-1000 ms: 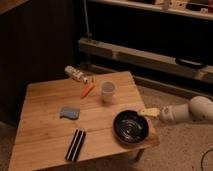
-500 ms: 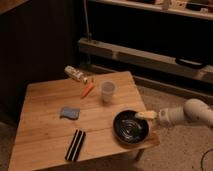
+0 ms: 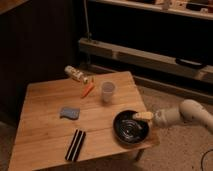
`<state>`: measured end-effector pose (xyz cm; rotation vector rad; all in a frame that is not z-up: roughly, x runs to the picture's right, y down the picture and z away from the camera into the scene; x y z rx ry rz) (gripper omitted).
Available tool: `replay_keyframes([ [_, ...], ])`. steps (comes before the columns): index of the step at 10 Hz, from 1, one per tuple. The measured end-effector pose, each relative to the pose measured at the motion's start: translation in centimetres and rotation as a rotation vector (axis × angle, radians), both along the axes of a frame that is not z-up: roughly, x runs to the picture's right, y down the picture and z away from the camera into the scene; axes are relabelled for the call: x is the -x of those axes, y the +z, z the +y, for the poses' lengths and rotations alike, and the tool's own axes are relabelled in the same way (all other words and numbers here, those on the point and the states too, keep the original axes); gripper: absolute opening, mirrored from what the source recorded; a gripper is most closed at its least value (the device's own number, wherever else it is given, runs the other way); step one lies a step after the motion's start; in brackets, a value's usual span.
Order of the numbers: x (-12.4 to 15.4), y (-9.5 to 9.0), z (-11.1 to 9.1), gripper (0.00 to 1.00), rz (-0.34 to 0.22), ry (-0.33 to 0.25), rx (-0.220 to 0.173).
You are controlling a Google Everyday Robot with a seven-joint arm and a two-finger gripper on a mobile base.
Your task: Pick up the ceramic bowl
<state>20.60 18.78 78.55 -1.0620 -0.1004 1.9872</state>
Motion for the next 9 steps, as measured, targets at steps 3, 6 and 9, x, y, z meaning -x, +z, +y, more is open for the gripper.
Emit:
replay_keyframes([
  [3, 0.2, 0.2, 0.1, 0.80, -0.016, 0.012, 0.001],
  [6, 0.7, 0.6, -0.2, 0.80, -0.031, 0.019, 0.000],
  [9, 1.1, 1.0, -0.4, 0.80, -0.041, 0.015, 0.002],
])
